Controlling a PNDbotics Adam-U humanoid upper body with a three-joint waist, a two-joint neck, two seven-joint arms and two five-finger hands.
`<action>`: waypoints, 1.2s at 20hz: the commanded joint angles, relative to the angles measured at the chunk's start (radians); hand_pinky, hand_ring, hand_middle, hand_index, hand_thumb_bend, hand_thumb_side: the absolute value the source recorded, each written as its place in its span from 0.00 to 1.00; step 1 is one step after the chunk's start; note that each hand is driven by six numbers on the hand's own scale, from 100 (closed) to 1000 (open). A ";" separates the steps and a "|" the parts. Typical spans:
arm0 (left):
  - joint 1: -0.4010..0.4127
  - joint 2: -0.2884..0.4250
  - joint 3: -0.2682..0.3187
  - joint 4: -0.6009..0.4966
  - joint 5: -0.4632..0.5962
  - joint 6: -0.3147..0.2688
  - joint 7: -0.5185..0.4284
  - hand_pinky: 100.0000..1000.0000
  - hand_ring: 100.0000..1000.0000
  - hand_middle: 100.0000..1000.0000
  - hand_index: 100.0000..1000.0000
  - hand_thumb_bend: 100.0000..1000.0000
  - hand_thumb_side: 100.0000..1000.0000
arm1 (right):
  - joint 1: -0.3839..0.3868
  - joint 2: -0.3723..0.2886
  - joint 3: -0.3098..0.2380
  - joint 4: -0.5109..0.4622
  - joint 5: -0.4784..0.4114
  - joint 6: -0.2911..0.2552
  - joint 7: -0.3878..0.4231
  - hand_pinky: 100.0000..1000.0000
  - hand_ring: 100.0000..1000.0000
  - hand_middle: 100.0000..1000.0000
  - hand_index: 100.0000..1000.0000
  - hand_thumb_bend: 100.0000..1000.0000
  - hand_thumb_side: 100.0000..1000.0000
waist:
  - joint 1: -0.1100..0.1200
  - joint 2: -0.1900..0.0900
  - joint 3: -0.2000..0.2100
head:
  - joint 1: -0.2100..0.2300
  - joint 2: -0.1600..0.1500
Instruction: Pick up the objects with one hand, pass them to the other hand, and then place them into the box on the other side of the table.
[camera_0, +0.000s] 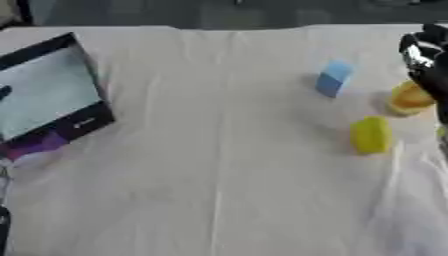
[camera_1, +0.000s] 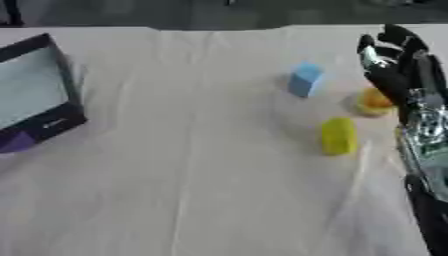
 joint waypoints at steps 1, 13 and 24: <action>-0.009 0.021 0.003 -0.014 -0.004 -0.002 0.001 0.79 0.87 0.88 0.82 0.67 0.59 | -0.012 -0.024 -0.005 -0.012 -0.004 -0.005 -0.001 0.83 0.83 0.82 0.87 0.14 0.36 | -0.002 -0.017 0.000 | 0.004 -0.005; -0.009 0.024 0.003 -0.014 -0.003 -0.002 0.002 0.79 0.87 0.88 0.82 0.67 0.59 | -0.016 -0.027 -0.006 -0.011 0.001 0.005 0.000 0.82 0.81 0.80 0.87 0.16 0.36 | -0.003 -0.015 0.002 | -0.007 -0.008; 0.000 0.039 0.004 -0.006 -0.007 0.000 0.003 0.79 0.87 0.88 0.82 0.67 0.59 | -0.169 -0.163 0.037 0.031 -0.007 0.083 0.079 0.83 0.83 0.82 0.88 0.19 0.35 | -0.018 -0.032 -0.004 | -0.008 -0.007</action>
